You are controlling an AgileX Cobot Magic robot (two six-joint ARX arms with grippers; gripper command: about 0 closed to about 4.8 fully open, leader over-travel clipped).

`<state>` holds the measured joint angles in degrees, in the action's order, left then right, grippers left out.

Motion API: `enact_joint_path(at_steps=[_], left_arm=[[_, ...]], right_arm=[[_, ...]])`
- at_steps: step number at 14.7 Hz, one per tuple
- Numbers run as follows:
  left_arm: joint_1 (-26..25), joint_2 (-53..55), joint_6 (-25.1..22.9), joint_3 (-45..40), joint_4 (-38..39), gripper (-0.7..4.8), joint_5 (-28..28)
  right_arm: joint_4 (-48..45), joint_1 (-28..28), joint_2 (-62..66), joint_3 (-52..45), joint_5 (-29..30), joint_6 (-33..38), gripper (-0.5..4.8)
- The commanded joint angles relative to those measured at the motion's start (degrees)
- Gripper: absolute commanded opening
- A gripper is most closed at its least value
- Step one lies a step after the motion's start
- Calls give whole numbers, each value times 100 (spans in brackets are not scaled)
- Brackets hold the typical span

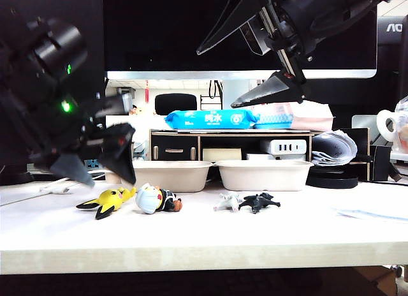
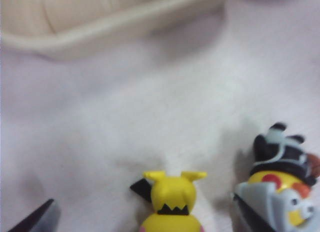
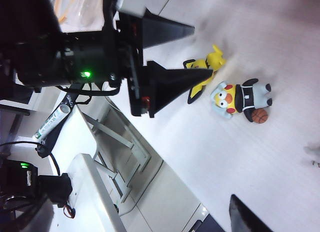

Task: Put the dolls with similar sizes into the same paper box, while dolls with different sizes go into separate paper boxes.

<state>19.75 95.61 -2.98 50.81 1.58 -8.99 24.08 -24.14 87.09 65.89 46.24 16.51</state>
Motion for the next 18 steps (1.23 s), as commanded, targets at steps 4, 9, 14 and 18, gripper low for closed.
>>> enact_joint_path(at_steps=[4,9,14,18], left_arm=[[0,273,42,20,-197,233,-262],[0,175,199,140,-402,-5,-437],[0,-50,321,1550,-210,-5,-535],[-26,511,280,2653,-251,-5,-479]], right_arm=[[-33,-4,-24,17,160,-26,479],[-61,-4,-24,17,184,-85,479],[-90,-2,-24,17,170,-179,479],[-166,2,-24,17,173,-181,479]])
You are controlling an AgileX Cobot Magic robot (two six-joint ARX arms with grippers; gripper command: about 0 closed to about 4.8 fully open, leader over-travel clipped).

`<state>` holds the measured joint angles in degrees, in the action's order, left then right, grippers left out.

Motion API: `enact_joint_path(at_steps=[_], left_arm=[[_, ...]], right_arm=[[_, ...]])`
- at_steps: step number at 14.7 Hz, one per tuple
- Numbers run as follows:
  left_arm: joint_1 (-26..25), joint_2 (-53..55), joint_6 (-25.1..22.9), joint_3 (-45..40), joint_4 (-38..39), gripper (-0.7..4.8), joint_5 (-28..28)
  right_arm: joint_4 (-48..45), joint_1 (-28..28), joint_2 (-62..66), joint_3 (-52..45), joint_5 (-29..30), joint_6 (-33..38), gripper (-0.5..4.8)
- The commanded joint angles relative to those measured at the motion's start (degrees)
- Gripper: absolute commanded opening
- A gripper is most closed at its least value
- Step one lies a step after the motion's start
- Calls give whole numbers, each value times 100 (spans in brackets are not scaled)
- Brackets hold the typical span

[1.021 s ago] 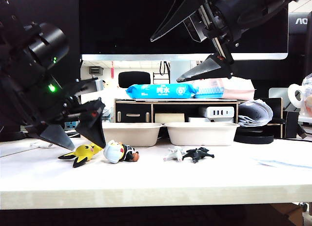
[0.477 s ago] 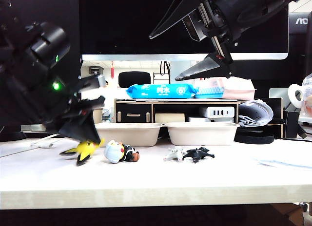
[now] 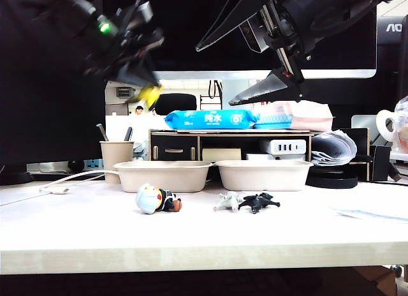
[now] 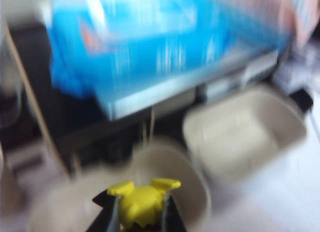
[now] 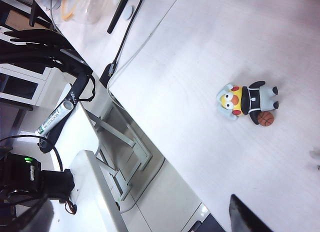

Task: Put the dolls with similar sizes into the same paper box, while dolls with different sizes go into separate paper boxes.

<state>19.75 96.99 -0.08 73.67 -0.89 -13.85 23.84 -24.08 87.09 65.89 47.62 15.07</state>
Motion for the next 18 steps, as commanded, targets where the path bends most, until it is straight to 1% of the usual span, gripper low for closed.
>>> enact_joint_path(at_steps=[1,3,4,5,6,9,10,11,12,13,14,15,16,17,18], left_arm=[[-24,649,-7,608,-2,-5,-55],[-22,1056,11,868,46,-5,-81],[-22,1224,9,940,107,-5,-179],[-22,1421,9,990,210,-5,-197],[-22,1534,9,990,247,-5,-203],[-22,1808,4,990,378,-5,-205],[-22,1860,-26,990,291,24,-197],[-22,1912,-188,990,105,95,-199],[-26,1928,-186,990,26,133,-188],[-26,1945,-181,990,-52,201,-184],[-26,1945,-136,990,-68,308,-179],[-26,1945,-138,990,-98,454,-173],[-26,1941,-125,994,-131,479,-140],[-26,1888,35,997,-133,479,-142],[-26,1687,299,997,-133,479,-190]], right_arm=[[-140,-4,-24,17,37,-39,479],[-245,2,-22,17,-33,-96,479],[-496,2,-22,17,-168,-160,479],[-791,2,-22,17,-155,-138,479],[-879,2,-22,17,-160,-107,479],[-704,2,-22,17,-140,-94,479],[-656,2,-22,17,-140,-94,479],[-636,2,-22,15,-114,-94,479],[-603,2,-22,15,-101,-94,479],[-560,2,-22,15,-92,-94,479],[-511,2,-22,15,-94,-94,479],[-470,2,-22,15,-94,-94,479],[-409,0,-22,15,-72,-96,479],[-376,0,-22,15,-70,-98,479],[-310,0,-22,15,-74,-166,479]])
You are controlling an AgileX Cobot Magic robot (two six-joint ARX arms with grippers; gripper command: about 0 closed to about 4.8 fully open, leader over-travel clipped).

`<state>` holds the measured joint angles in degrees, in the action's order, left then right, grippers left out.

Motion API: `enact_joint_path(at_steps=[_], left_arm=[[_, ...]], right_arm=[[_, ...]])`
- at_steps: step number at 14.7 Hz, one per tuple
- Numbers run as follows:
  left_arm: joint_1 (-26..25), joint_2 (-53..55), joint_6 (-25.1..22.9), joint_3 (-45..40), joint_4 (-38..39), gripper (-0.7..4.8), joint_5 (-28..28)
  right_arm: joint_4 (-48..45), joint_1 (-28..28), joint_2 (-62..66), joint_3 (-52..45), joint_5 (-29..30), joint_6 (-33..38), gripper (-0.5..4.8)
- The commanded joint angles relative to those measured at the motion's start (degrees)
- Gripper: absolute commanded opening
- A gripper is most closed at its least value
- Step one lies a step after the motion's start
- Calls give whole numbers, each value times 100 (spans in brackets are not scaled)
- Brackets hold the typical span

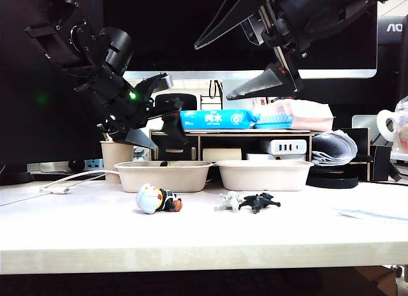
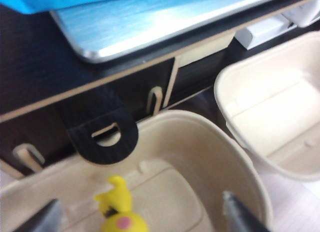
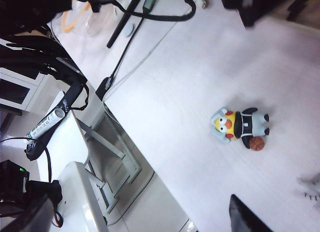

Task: Put the dolls with similar sizes into the same paper box, while dolls with different sizes go into separate paper boxes.

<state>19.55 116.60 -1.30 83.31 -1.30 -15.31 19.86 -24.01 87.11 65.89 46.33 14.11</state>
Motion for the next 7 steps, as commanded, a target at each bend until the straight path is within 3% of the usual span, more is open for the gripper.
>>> enact_joint_path(at_steps=[1,3,4,7], left_arm=[[-2,-575,546,33,122,479,-59],[7,-1158,625,33,1086,479,-59],[11,-1499,623,26,1987,479,-72],[13,-1825,798,26,3353,479,-896]], right_arm=[[103,-7,-24,15,55,-68,479],[70,-7,-24,15,55,-70,479],[39,-7,-24,15,48,-87,479],[-33,-7,-24,15,107,-83,479]])
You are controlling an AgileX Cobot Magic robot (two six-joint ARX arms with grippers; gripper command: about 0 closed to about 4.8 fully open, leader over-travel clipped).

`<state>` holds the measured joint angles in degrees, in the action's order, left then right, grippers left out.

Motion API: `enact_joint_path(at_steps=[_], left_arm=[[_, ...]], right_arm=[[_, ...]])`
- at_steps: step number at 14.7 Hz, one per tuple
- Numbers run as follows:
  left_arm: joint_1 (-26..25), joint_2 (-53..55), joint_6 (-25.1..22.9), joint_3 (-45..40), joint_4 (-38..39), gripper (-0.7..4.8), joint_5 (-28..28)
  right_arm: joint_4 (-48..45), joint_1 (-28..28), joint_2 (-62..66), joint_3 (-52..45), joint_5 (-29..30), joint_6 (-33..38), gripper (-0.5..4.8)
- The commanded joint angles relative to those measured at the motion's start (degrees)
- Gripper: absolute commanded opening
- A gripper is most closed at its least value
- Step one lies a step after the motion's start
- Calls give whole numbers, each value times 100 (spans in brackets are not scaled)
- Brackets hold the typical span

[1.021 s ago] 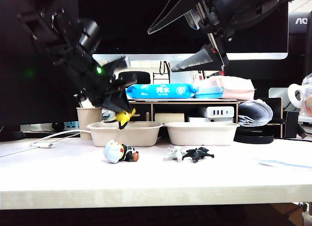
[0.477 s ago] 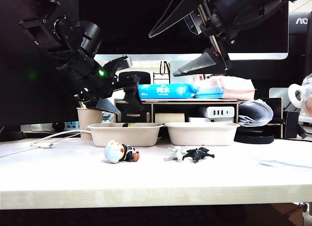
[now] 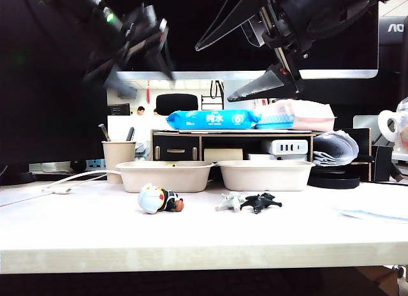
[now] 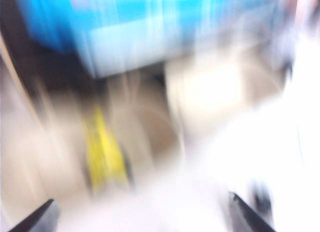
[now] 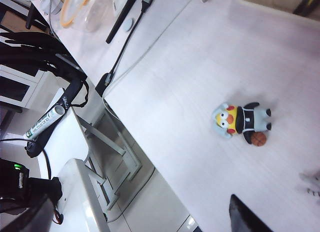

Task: Put the dolls with similar sizes into the same paper box, while dolls with different sizes go into separate paper boxes.

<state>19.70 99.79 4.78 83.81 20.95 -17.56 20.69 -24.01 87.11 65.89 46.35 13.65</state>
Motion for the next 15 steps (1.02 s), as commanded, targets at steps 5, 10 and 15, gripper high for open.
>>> enact_joint_path(at_steps=[5,10,15], left_arm=[[938,-107,249,-70,1523,479,-560],[1073,468,155,-70,1698,479,55],[1064,1054,-44,-72,2107,479,365]], right_arm=[[55,-7,-26,15,278,-39,479],[243,-7,-33,15,380,-151,479],[153,68,-37,20,374,-192,479]])
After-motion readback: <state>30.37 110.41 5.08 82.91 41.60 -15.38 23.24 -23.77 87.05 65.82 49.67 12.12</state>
